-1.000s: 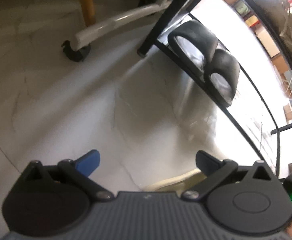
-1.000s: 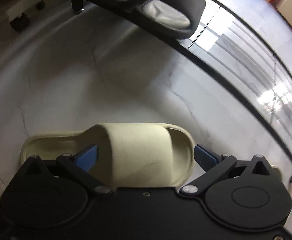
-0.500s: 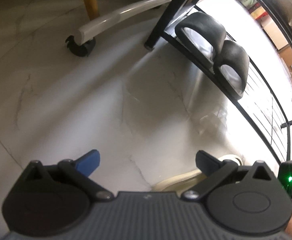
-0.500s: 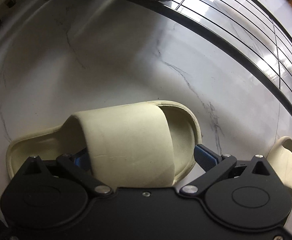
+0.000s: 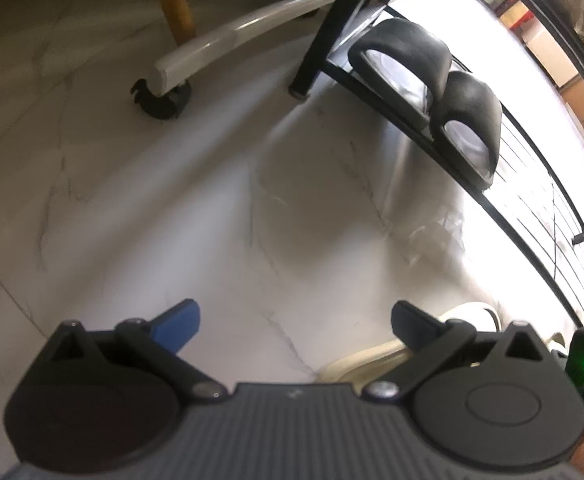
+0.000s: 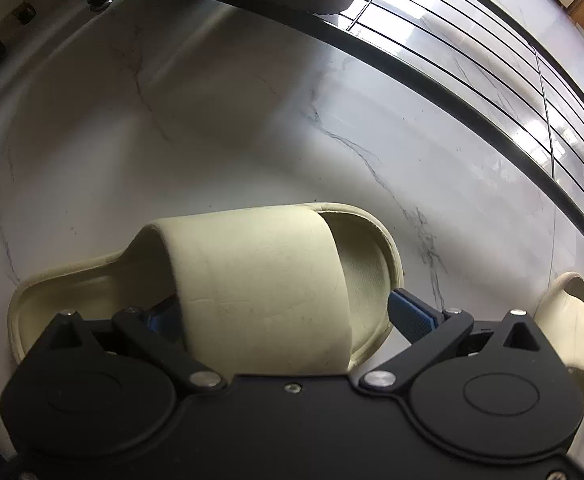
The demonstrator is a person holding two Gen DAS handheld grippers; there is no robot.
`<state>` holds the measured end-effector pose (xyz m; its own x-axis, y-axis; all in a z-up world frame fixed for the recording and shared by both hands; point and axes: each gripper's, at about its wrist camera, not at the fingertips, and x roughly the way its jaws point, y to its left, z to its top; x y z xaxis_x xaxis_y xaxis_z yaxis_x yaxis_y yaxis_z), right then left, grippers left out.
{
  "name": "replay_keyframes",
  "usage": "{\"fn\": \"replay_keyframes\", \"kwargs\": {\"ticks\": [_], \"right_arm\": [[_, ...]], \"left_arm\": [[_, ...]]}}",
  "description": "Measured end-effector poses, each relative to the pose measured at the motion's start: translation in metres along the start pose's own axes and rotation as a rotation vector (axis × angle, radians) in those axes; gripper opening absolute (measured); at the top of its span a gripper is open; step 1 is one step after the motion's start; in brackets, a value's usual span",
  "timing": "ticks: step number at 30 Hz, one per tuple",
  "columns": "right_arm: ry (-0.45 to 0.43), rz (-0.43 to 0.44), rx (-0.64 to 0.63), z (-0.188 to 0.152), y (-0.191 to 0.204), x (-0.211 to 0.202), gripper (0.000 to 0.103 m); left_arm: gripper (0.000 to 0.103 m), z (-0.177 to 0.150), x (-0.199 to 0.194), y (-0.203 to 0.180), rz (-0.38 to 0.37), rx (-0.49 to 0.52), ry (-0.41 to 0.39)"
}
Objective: Organize scattered shoes
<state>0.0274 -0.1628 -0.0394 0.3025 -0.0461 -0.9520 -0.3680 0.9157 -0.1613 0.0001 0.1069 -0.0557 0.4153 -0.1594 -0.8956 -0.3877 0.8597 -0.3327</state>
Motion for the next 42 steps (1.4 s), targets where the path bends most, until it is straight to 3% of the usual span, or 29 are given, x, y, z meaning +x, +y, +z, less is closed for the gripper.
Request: {"fn": "replay_keyframes", "kwargs": {"ticks": [2,4,5,9,13,16,21,27,34,39,42], "right_arm": [[-0.001,0.022,0.001,0.000,-0.006,0.001,0.094],[-0.005,0.065,0.016,0.000,-0.008,-0.003,0.073],[-0.012,0.077,0.037,0.001,-0.010,-0.005,0.069],[-0.035,0.053,0.045,0.003,-0.013,-0.004,0.069],[-0.040,0.080,0.217,0.004,-0.035,-0.006,0.069],[-0.034,0.131,0.442,0.000,-0.060,-0.012,0.069],[0.102,0.247,0.956,-0.032,-0.095,-0.013,0.069],[0.155,0.235,1.327,-0.055,-0.090,-0.006,0.069],[0.200,0.260,1.489,-0.064,-0.074,0.004,0.072],[0.233,0.278,1.605,-0.070,-0.063,0.012,0.095],[0.250,0.297,1.658,-0.074,-0.057,0.014,0.099]], "left_arm": [[0.102,0.000,0.003,0.001,-0.001,0.006,-0.003],[0.102,0.000,0.003,0.001,0.000,0.008,-0.005],[0.102,0.000,0.003,0.001,0.000,0.008,-0.006],[0.102,0.001,0.002,0.001,-0.006,-0.001,-0.003],[0.102,0.002,0.000,0.001,-0.012,-0.004,-0.007],[0.102,0.004,-0.003,0.000,-0.023,-0.011,-0.011],[0.102,0.008,-0.010,-0.003,-0.055,-0.015,-0.031],[0.102,0.009,-0.020,-0.005,-0.057,0.000,-0.084],[0.102,0.012,-0.024,0.001,-0.055,-0.034,-0.118],[0.102,0.015,-0.032,0.007,-0.079,-0.067,-0.159],[0.102,0.016,-0.033,0.010,-0.085,-0.085,-0.164]]}}
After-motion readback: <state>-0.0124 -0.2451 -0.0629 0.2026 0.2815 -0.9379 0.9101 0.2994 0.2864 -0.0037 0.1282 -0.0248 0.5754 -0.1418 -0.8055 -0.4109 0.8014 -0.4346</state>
